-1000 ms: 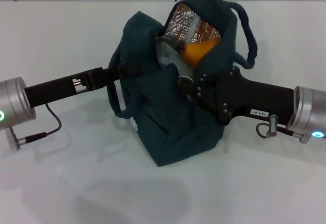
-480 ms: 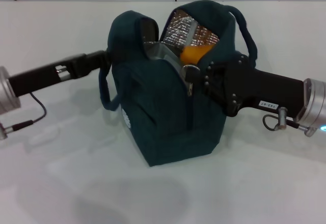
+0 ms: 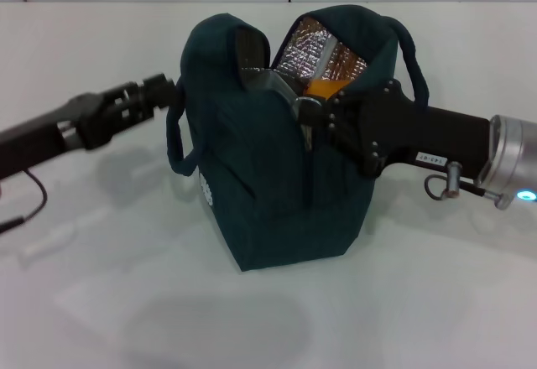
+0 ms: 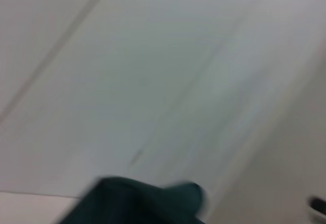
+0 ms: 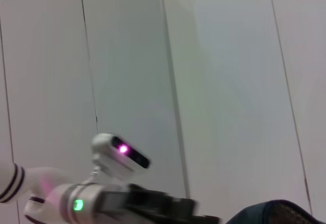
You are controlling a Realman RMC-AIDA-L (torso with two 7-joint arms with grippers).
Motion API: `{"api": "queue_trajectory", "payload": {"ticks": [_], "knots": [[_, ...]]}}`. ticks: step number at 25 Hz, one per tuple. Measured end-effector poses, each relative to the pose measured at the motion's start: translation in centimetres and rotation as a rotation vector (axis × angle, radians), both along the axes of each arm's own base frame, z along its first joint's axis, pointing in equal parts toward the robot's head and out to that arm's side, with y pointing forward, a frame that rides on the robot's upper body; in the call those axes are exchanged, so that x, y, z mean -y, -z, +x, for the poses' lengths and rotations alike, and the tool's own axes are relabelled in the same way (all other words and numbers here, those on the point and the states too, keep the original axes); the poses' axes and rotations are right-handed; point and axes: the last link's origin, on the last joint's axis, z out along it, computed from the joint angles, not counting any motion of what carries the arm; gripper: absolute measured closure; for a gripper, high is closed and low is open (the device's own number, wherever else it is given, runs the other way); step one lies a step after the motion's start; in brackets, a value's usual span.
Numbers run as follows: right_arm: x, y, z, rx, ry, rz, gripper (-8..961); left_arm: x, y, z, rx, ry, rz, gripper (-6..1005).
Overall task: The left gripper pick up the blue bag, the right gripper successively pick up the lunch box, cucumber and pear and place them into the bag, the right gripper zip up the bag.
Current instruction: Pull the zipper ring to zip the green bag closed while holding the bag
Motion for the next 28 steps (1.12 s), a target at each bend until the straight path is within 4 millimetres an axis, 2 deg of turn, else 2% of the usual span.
{"api": "queue_trajectory", "payload": {"ticks": [3, 8, 13, 20, 28], "knots": [[-0.5, 0.0, -0.6, 0.005, -0.015, 0.004, 936, 2.2, 0.6, -0.3, 0.010, 0.059, 0.009, 545], [-1.5, 0.1, -1.9, 0.018, -0.040, 0.017, 936, 5.7, 2.0, -1.8, -0.011, 0.078, 0.078, 549], [-2.3, 0.2, -3.1, 0.024, -0.065, 0.023, 936, 7.4, 4.6, -2.1, -0.020, 0.110, 0.150, 552], [-3.1, 0.4, -4.5, 0.037, -0.090, 0.037, 937, 6.4, 7.8, -2.0, -0.057, 0.052, 0.144, 550], [-3.8, 0.8, -5.4, 0.062, -0.111, 0.060, 937, 5.3, 9.3, -1.8, -0.089, 0.009, 0.137, 547]]}}
